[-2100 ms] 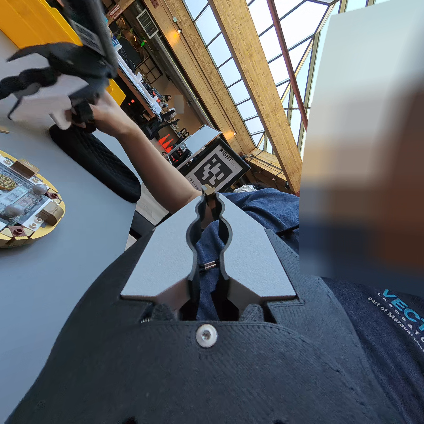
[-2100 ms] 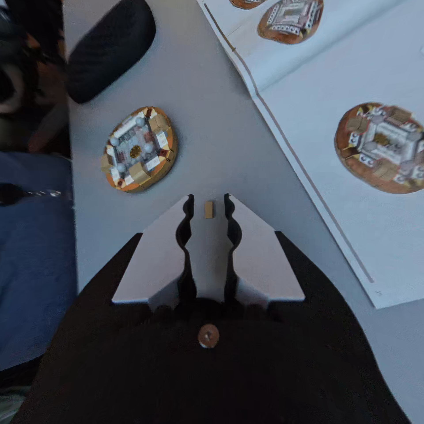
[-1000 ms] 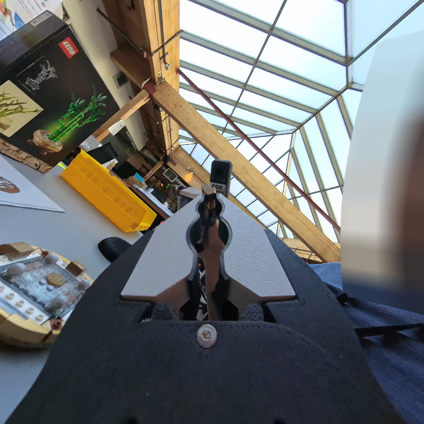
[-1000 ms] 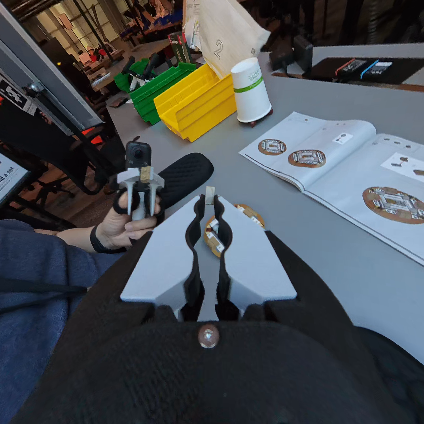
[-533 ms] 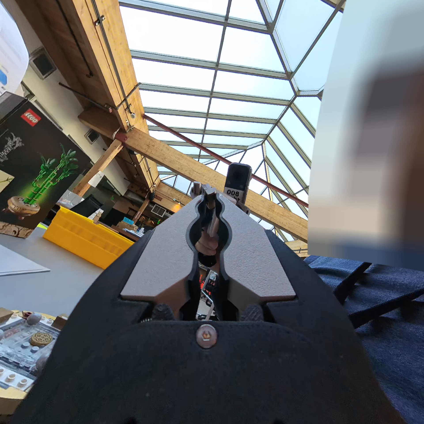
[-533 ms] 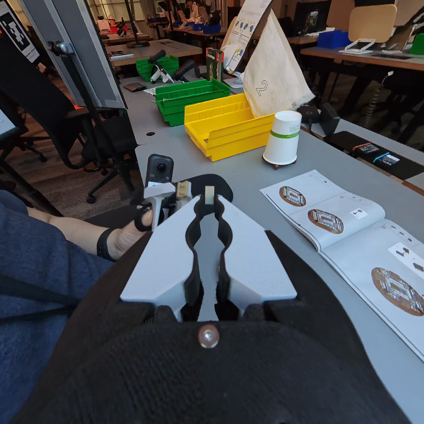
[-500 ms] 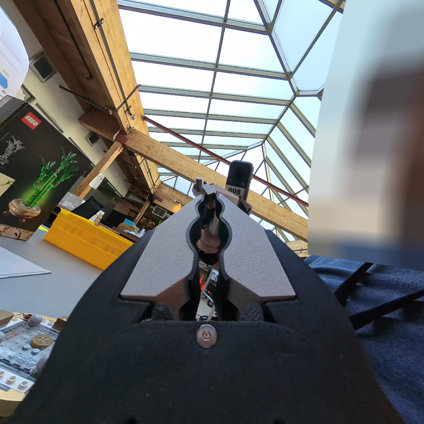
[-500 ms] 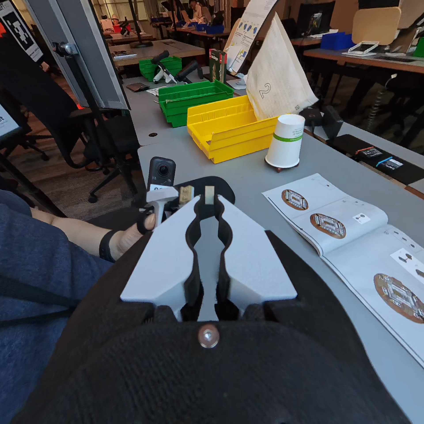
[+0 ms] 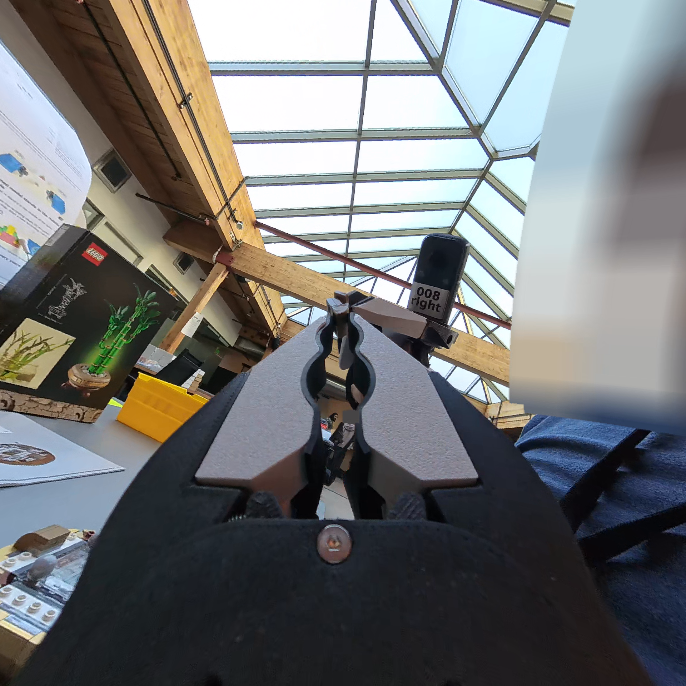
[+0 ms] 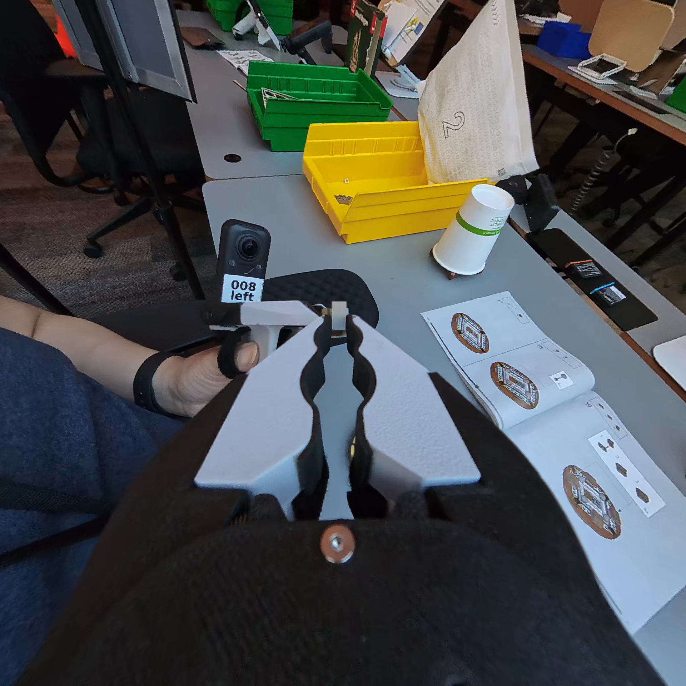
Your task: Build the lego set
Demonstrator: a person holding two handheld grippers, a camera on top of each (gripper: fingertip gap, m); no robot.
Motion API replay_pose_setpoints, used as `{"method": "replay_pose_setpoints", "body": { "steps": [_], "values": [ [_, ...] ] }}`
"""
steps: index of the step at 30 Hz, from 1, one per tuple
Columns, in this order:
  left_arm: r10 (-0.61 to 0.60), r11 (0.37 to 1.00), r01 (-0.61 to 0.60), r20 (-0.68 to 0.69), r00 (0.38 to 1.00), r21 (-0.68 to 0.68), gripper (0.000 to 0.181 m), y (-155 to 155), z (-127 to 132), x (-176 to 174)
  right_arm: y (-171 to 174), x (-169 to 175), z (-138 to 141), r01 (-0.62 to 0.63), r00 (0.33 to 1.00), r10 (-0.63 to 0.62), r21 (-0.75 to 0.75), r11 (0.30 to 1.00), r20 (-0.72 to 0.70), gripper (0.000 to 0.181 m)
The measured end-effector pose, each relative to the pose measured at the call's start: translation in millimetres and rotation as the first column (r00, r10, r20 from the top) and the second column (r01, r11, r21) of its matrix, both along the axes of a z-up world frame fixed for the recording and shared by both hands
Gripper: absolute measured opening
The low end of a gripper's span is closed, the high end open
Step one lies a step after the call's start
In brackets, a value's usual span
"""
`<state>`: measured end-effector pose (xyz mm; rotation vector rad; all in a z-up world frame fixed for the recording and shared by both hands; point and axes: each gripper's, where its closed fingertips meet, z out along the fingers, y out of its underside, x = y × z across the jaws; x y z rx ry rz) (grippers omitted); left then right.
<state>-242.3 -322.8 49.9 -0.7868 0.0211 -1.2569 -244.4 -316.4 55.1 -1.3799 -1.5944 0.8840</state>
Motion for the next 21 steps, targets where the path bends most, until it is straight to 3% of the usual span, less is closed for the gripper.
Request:
{"method": "replay_pose_setpoints", "body": {
  "steps": [21],
  "values": [
    [0.019, 0.999, -0.015, 0.098, 0.995, -0.034, 0.005, -2.6, 7.2, -9.9, -3.7, -8.7, 3.2, 0.001, 0.996, -0.005, 0.043, 0.999, 0.09, 0.007]
  ]
}}
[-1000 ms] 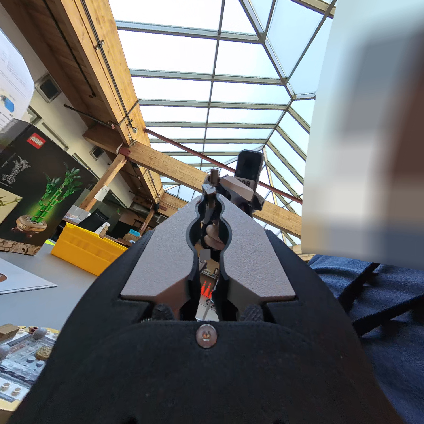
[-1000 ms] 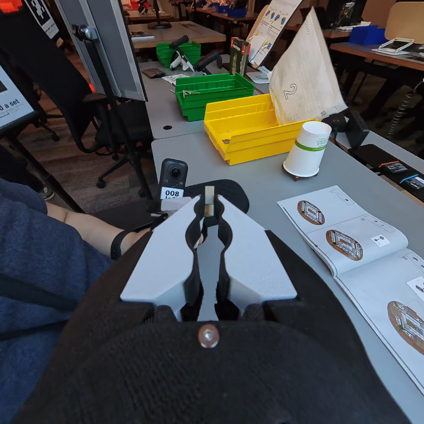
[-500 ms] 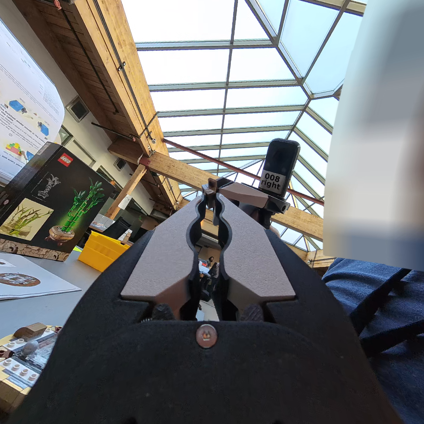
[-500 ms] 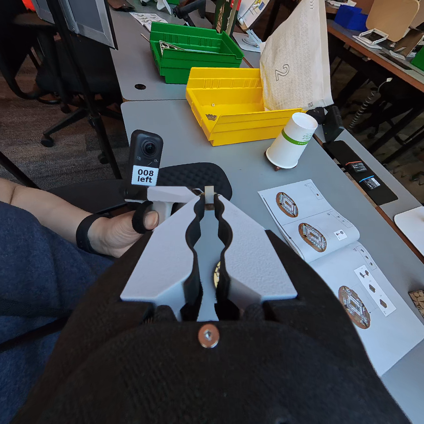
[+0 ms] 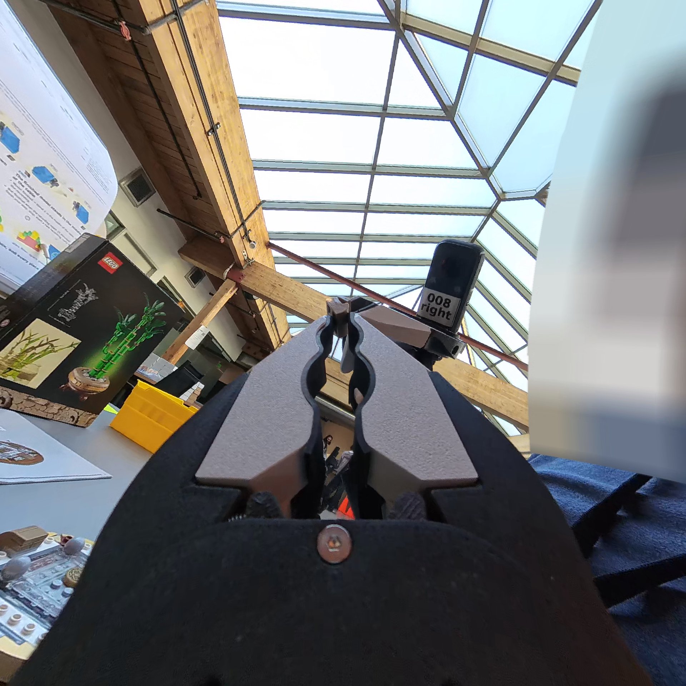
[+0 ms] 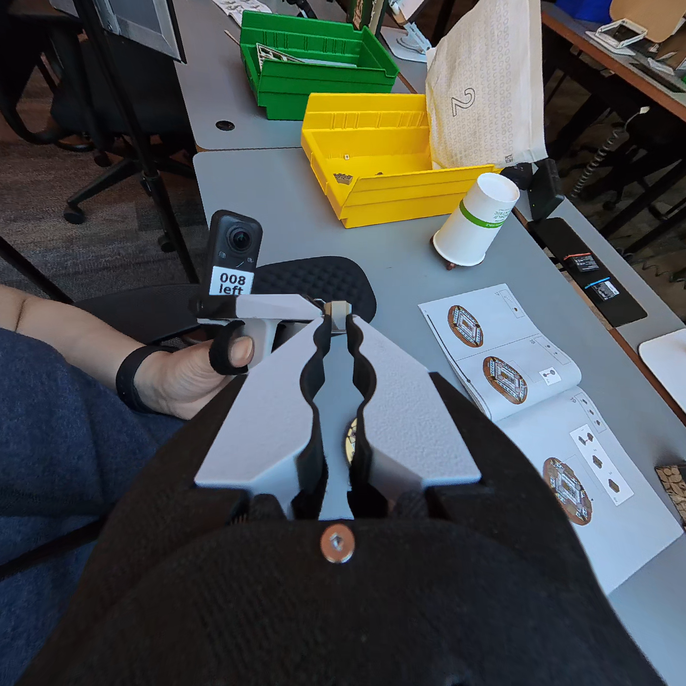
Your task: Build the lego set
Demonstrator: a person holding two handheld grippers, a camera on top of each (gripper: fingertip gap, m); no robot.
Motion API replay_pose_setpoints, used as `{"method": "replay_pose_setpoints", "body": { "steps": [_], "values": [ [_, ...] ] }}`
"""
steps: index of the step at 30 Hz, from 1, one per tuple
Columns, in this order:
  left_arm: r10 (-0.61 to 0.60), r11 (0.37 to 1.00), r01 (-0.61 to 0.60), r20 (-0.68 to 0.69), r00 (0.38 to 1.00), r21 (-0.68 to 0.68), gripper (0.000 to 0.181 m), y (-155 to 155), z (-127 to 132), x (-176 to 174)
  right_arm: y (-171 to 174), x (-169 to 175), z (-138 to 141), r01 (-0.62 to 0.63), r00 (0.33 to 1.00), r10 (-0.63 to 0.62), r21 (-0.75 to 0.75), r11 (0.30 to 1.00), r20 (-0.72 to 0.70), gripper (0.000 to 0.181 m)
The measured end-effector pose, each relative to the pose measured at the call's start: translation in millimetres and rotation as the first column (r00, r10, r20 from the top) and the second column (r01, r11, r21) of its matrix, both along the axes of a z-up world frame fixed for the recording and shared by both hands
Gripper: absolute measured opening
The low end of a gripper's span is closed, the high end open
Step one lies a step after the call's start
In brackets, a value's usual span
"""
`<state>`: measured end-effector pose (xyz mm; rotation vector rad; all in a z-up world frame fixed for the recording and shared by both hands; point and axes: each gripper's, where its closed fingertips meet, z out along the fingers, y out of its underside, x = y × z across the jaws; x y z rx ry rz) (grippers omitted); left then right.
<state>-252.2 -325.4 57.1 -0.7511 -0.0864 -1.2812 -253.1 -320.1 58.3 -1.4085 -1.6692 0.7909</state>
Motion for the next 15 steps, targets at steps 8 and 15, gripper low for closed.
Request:
{"method": "replay_pose_setpoints", "body": {
  "steps": [8, 15],
  "values": [
    [0.003, 1.0, -0.003, 0.026, 1.0, 0.001, 0.005, -0.5, 0.7, -4.5, -1.2, -5.0, 0.4, 0.0, 0.999, 0.0, -0.02, 1.0, 0.032, 0.009],
    [-0.002, 1.0, 0.003, 0.045, 0.999, -0.005, 0.005, -0.4, 1.3, -7.3, -1.2, -8.4, 0.8, 0.0, 0.999, 0.001, -0.032, 0.999, 0.035, 0.01]
  ]
}}
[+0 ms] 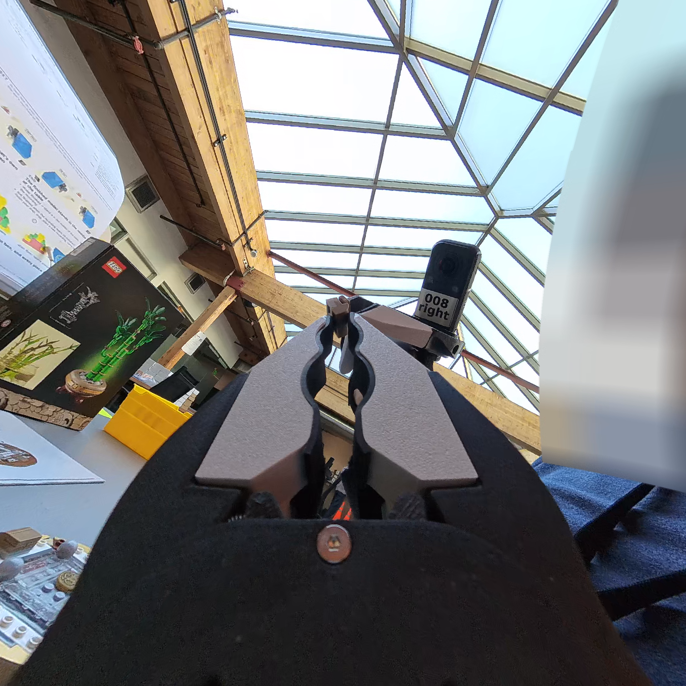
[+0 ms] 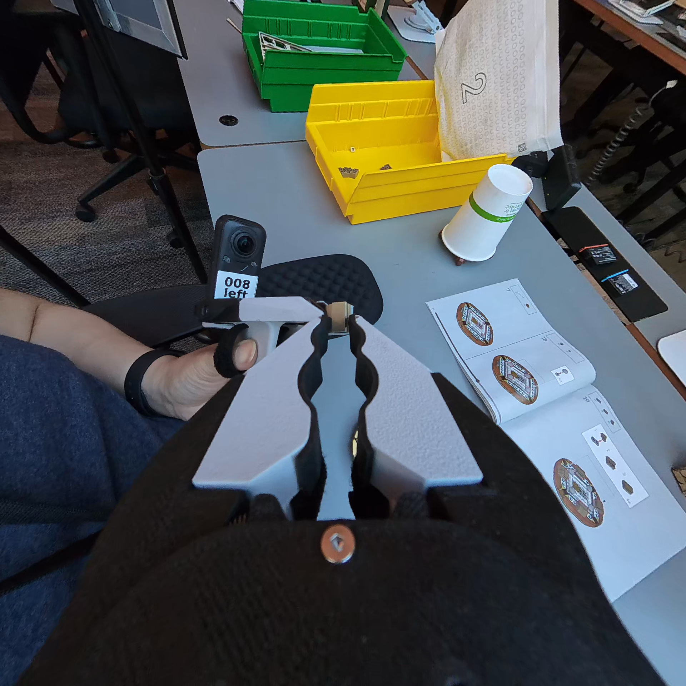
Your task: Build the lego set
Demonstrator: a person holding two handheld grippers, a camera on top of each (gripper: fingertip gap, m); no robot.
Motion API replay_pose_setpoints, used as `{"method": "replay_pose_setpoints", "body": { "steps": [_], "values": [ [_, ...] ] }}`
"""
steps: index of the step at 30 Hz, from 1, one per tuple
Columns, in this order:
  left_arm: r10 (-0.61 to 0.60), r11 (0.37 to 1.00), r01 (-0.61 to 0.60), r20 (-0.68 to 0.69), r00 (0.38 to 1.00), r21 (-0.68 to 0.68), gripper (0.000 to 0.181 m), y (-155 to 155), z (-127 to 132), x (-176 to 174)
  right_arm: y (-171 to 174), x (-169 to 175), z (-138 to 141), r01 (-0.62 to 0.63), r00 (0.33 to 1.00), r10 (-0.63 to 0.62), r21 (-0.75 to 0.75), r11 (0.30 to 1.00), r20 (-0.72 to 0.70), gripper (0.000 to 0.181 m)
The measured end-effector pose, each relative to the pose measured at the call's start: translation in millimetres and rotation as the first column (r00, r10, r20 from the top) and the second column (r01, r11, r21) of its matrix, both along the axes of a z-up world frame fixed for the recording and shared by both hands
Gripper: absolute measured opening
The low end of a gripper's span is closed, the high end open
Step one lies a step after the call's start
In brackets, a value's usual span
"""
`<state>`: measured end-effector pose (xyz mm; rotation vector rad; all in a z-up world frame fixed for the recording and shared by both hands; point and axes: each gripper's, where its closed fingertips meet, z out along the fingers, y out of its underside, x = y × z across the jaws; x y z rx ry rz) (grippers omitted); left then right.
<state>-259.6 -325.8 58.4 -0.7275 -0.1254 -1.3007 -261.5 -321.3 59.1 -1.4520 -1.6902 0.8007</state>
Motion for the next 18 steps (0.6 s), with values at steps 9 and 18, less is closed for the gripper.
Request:
{"method": "replay_pose_setpoints", "body": {
  "steps": [9, 18],
  "values": [
    [-0.021, 1.0, 0.021, 0.017, 1.0, -0.003, 0.005, 0.3, -0.2, 0.4, 1.4, -0.7, 0.4, -0.004, 1.0, 0.004, -0.018, 1.0, -0.01, 0.012],
    [-0.045, 0.999, 0.046, 0.028, 0.999, -0.013, 0.005, 1.9, -1.6, 1.8, 5.0, -0.8, -2.6, -0.002, 1.0, 0.001, -0.068, 0.998, -0.024, 0.022]
  ]
}}
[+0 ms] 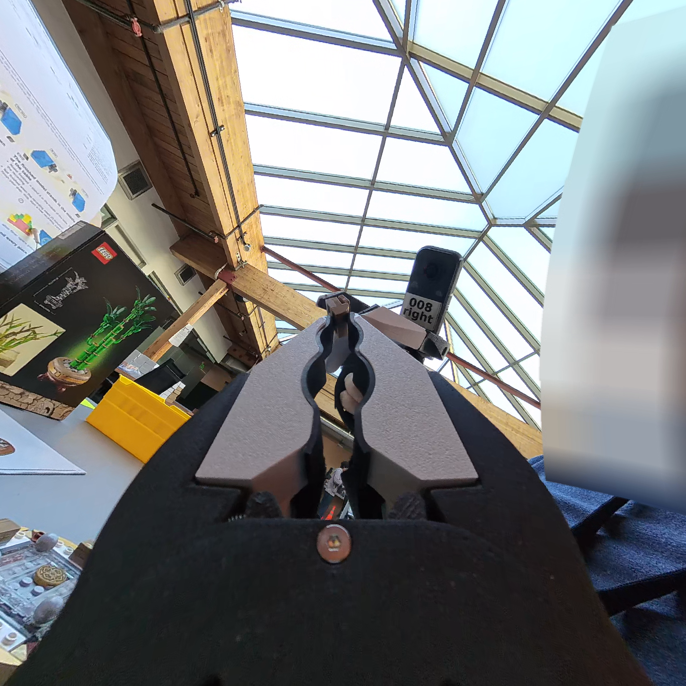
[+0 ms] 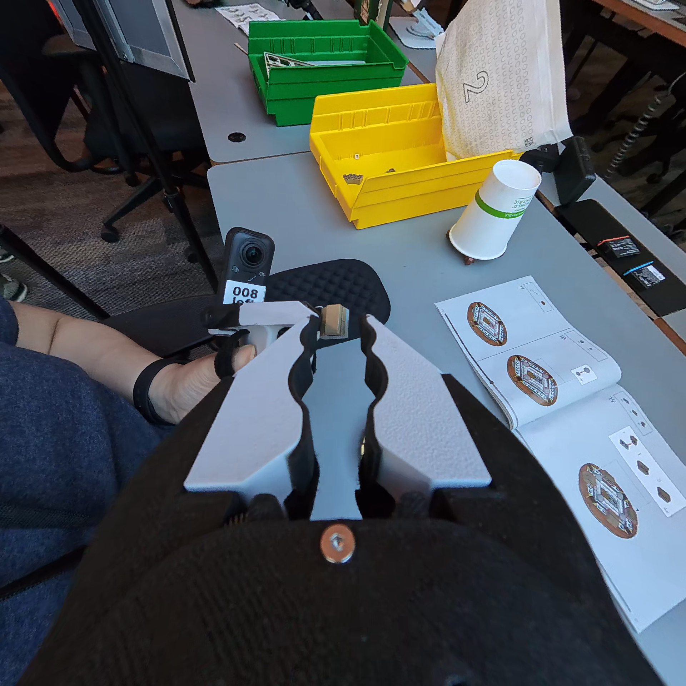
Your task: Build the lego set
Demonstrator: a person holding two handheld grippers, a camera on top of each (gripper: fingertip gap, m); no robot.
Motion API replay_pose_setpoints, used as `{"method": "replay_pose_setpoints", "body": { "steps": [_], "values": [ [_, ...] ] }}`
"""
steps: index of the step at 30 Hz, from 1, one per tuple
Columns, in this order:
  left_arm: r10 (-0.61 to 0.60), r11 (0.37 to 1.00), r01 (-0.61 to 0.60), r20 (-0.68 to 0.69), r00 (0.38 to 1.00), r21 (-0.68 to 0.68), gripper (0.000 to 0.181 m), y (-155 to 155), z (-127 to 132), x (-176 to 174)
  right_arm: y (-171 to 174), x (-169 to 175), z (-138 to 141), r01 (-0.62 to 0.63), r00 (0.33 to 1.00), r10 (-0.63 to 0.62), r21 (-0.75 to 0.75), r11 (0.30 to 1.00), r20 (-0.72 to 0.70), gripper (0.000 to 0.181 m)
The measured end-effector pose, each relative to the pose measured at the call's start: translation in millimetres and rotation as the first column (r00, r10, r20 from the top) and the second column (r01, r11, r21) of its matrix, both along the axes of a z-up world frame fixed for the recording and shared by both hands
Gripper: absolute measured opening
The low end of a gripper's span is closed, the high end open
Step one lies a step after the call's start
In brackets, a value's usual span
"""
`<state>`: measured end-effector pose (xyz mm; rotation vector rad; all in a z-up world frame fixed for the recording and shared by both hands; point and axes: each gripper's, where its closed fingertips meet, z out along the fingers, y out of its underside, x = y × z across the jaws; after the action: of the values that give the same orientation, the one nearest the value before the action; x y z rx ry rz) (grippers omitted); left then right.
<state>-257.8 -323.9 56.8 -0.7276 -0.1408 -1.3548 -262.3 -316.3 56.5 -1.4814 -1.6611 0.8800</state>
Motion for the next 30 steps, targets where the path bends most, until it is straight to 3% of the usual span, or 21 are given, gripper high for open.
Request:
{"method": "replay_pose_setpoints", "body": {
  "steps": [5, 9, 11, 14, 17, 23, 30],
  "values": [
    [-0.013, 1.0, 0.013, 0.008, 1.0, -0.016, 0.005, 2.1, -2.5, -0.8, -4.5, 4.2, 4.6, -0.046, 0.998, 0.041, -0.124, 0.991, -0.042, 0.032],
    [-0.035, 0.998, 0.035, 0.014, 0.999, -0.043, 0.005, 5.4, -5.6, 0.1, 10.2, 10.3, 21.7, -0.096, 0.989, 0.052, -0.344, 0.934, -0.136, 0.038],
    [-0.051, 0.998, 0.051, 0.009, 0.999, -0.045, 0.005, 5.3, -5.6, 2.8, 18.2, 11.9, 19.6, -0.132, 0.989, 0.078, -0.497, 0.858, -0.128, 0.038],
    [-0.055, 0.997, 0.054, -0.007, 0.998, -0.047, 0.005, 5.5, -5.4, 5.6, 10.5, 12.4, 9.4, -0.199, 0.977, 0.19, -0.722, 0.662, -0.095, 0.038],
    [-0.065, 0.997, 0.064, -0.016, 0.998, -0.048, 0.005, 6.3, -5.5, 7.9, 0.6, 10.9, 0.2, -0.221, 0.959, 0.269, -0.821, 0.526, -0.086, 0.034],
    [-0.076, 0.996, 0.075, -0.032, 0.997, -0.041, 0.004, 6.3, -5.5, 10.9, -2.0, 9.3, -10.8, -0.207, 0.955, 0.292, -0.825, 0.527, -0.053, 0.018],
    [-0.042, 0.999, 0.038, -0.103, 0.994, -0.033, 0.004, 4.1, -4.1, 14.8, -3.3, 12.6, -10.0, -0.244, 0.947, 0.31, -0.81, 0.534, -0.08, 0.015]
  ]
}}
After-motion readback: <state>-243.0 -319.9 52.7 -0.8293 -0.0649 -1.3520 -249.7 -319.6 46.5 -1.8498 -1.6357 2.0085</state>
